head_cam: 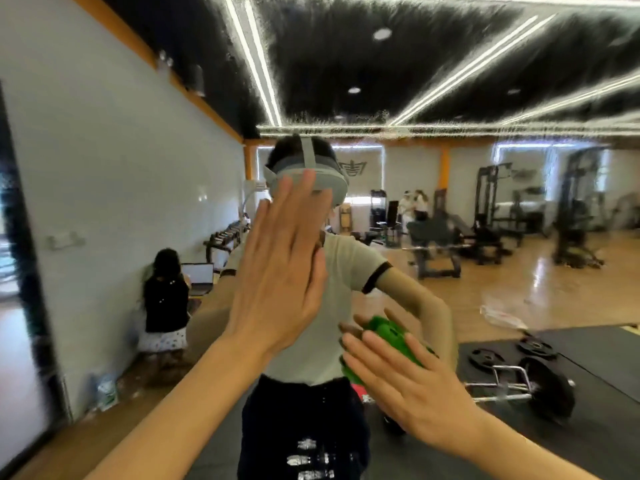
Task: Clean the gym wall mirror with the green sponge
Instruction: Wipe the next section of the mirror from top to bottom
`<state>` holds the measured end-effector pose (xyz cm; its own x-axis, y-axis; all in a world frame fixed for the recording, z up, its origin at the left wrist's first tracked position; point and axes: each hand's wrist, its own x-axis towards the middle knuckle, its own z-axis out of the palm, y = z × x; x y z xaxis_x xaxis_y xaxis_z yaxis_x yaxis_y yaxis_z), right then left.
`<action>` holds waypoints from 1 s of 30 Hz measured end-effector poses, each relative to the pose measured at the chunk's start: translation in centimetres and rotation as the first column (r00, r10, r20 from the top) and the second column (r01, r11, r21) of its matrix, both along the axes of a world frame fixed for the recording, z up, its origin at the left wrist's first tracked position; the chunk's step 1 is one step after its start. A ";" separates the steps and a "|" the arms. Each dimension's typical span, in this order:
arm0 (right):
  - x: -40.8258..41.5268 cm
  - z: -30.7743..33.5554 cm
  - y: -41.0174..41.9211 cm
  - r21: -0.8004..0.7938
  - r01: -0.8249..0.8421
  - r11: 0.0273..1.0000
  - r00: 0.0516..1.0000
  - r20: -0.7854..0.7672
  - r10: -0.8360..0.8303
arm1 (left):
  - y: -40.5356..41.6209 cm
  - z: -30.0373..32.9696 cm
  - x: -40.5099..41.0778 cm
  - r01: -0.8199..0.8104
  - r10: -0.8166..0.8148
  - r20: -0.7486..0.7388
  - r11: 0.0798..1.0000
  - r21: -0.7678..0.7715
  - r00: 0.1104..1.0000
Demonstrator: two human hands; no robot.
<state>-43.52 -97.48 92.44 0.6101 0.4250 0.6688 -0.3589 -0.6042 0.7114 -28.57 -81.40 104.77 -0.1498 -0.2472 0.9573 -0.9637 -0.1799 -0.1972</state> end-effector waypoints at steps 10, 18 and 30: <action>0.7 18.6 -0.9 0.258 -0.247 0.934 0.884 0.456 0.108 | -2.5 0.6 -0.1 -0.178 0.181 0.052 0.983 -0.048 0.982; -2.4 1.7 -2.4 -0.014 -0.066 0.998 0.997 -0.033 0.066 | -2.4 0.6 -0.2 -0.184 0.186 0.049 0.982 -0.038 0.981; -1.3 7.2 -2.4 0.272 -0.130 0.954 0.925 0.379 0.018 | -2.3 0.5 -0.3 -0.158 0.159 0.030 0.986 -0.047 0.987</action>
